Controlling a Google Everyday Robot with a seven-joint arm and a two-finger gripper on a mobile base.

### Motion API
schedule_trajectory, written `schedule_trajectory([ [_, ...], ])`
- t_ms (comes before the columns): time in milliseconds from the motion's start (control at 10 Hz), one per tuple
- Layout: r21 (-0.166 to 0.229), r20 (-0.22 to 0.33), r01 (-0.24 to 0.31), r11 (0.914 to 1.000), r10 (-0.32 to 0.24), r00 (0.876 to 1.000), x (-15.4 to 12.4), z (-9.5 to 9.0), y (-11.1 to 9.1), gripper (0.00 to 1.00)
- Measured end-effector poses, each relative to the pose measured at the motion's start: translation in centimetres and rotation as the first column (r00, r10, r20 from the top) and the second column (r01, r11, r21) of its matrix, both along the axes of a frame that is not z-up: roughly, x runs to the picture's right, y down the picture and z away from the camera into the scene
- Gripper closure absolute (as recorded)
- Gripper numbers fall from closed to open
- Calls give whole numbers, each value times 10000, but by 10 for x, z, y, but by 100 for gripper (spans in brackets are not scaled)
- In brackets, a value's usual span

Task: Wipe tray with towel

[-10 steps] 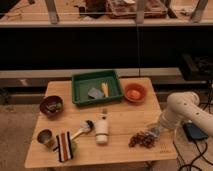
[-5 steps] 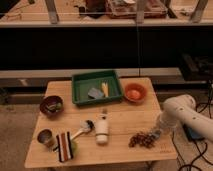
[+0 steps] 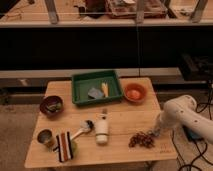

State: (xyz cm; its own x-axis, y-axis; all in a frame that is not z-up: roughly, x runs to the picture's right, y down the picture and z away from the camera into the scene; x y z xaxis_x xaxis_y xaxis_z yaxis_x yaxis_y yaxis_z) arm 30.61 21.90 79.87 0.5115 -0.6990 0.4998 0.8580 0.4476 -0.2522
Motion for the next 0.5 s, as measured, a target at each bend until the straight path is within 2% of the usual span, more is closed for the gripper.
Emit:
schedule_trajectory([
  [100,212,72,41,9998,-42,10000,-1,-2,-9,100],
  [400,907,819,-9,9959,-66,9966,-14,-25,-62,100],
  [500,1232,1211,11,9924,-162,9925,-23,-38,-88,100],
])
